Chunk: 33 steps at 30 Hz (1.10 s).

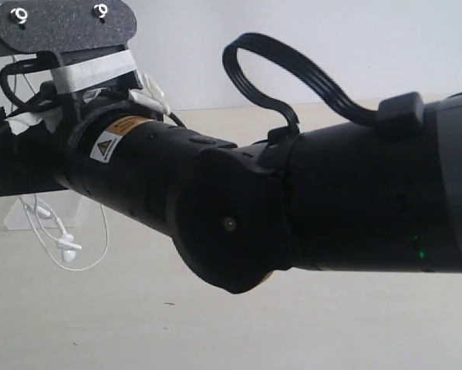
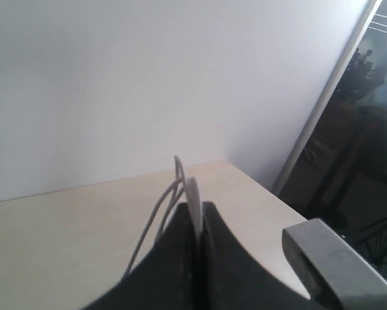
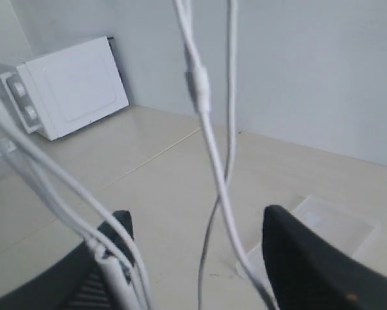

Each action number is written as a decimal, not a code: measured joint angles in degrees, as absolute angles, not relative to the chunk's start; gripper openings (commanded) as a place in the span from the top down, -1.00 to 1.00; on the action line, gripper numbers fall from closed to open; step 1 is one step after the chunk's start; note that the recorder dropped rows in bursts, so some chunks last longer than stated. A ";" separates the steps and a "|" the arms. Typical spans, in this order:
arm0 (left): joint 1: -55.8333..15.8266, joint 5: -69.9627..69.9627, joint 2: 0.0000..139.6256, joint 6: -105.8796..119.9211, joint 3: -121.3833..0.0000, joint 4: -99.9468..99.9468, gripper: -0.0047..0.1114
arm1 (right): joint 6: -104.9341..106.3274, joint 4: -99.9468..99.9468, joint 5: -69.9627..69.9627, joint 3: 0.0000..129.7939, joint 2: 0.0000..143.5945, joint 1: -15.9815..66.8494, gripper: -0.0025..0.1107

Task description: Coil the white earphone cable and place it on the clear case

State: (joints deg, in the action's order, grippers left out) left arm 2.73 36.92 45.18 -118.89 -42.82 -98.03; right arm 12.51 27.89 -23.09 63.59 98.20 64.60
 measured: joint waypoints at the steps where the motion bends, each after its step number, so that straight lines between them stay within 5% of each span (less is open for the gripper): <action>1: 2.73 36.92 45.18 -119.24 -42.82 -98.03 0.92 | 12.50 28.11 -24.75 63.59 98.30 64.60 -0.06; 24: 2.73 36.69 45.18 -120.39 -42.82 -97.66 0.92 | 7.22 23.76 -30.67 63.59 101.84 64.60 0.05; 33: 2.73 36.69 45.18 -120.53 -42.82 -97.66 0.92 | 5.96 22.58 -30.98 63.59 102.88 64.60 0.30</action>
